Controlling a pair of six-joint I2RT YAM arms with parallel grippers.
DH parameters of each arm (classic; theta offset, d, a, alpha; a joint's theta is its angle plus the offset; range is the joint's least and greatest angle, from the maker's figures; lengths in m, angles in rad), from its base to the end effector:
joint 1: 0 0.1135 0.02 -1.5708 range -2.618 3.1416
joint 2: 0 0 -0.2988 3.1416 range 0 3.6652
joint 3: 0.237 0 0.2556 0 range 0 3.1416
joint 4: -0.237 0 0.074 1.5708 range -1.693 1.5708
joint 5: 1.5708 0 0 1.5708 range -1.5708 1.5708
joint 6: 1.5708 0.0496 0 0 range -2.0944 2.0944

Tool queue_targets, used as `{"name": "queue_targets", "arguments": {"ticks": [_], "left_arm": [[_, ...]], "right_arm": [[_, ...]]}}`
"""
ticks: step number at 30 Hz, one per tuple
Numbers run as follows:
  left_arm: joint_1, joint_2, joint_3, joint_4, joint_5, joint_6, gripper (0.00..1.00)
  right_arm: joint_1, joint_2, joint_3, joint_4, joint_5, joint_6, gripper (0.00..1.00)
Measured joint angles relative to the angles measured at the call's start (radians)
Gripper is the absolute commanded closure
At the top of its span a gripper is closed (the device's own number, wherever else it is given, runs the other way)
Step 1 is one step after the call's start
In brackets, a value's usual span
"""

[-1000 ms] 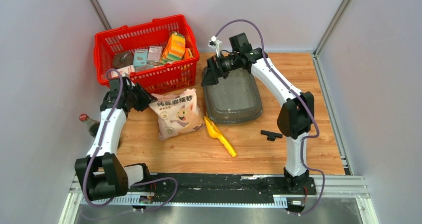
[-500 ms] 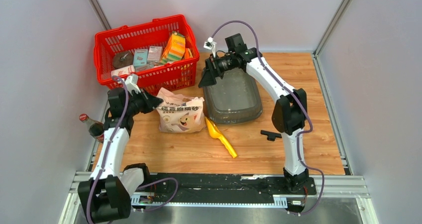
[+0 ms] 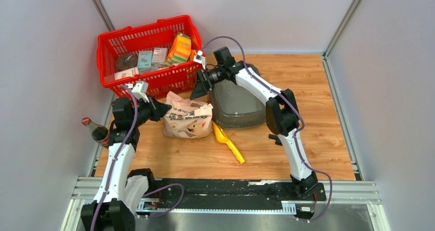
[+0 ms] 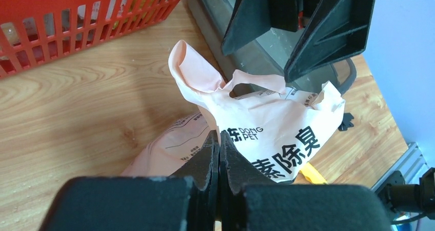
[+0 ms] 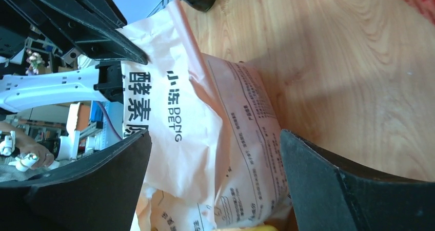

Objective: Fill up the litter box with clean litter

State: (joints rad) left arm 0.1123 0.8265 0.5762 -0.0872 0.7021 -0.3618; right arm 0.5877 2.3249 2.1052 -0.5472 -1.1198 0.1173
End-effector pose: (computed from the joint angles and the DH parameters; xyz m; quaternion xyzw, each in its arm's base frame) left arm 0.1812 -0.0118 0.2928 0.0134 0.7913 -0.3459 0.5039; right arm 0.4321 0.3415 0.2694 -0.3838 0.7099 0.5732 0.1424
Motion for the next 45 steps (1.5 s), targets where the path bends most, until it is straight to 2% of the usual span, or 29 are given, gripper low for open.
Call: {"name": "queue_targets", "arguments": {"ticks": [5,8,12,14,16,17,18,19,20,21,24,28,32,37,41,45], "left_arm": [[-0.001,-0.006,0.0,-0.005,-0.003,0.008,1.0],[-0.001,-0.006,0.0,-0.006,-0.005,0.008,1.0],[-0.001,-0.006,0.0,-0.006,-0.009,0.009,1.0],[-0.001,-0.006,0.0,-0.006,-0.011,0.009,1.0],[-0.001,-0.006,0.0,-0.01,-0.012,0.012,0.98],[-0.001,-0.006,0.0,-0.011,-0.013,0.014,0.96],[-0.001,-0.006,0.0,-0.012,-0.013,0.019,0.86],[-0.001,-0.006,0.0,-0.014,-0.012,0.027,0.77],[-0.001,-0.006,0.0,-0.016,-0.011,0.035,0.7],[-0.001,-0.006,0.0,-0.019,-0.01,0.048,0.56],[-0.003,-0.006,0.021,-0.066,0.005,0.1,0.43],[-0.008,-0.011,0.111,-0.212,0.024,0.274,0.38],[-0.011,-0.048,0.265,-0.377,0.034,0.542,0.36],[-0.017,-0.083,0.447,-0.486,0.071,0.863,0.34],[-0.042,-0.082,0.515,-0.535,0.108,1.083,0.31],[-0.09,-0.026,0.527,-0.603,0.12,1.262,0.29]], "right_arm": [[0.04,0.009,0.0,-0.032,-0.015,-0.021,0.1],[0.055,0.011,-0.005,-0.093,0.007,-0.075,0.21],[0.066,0.011,-0.016,-0.138,0.051,-0.116,0.49],[0.064,0.011,-0.017,-0.153,0.077,-0.127,0.56],[0.06,0.011,-0.017,-0.155,0.099,-0.134,0.71],[0.058,0.011,-0.017,-0.154,0.11,-0.139,0.77],[0.056,0.011,-0.016,-0.154,0.12,-0.144,0.9],[0.054,0.011,-0.011,-0.157,0.129,-0.147,0.94],[0.053,0.011,-0.006,-0.157,0.137,-0.155,0.96],[0.052,0.011,0.004,-0.163,0.146,-0.159,0.98],[0.052,0.007,0.031,-0.168,0.157,-0.189,1.0],[0.056,-0.071,-0.009,-0.129,0.169,-0.257,1.0],[0.066,-0.221,-0.086,-0.083,0.169,-0.354,1.0],[0.116,-0.365,-0.114,-0.045,0.169,-0.47,1.0],[0.17,-0.384,-0.12,-0.044,0.168,-0.521,1.0],[0.174,-0.382,-0.138,-0.045,0.169,-0.538,1.0]]}}
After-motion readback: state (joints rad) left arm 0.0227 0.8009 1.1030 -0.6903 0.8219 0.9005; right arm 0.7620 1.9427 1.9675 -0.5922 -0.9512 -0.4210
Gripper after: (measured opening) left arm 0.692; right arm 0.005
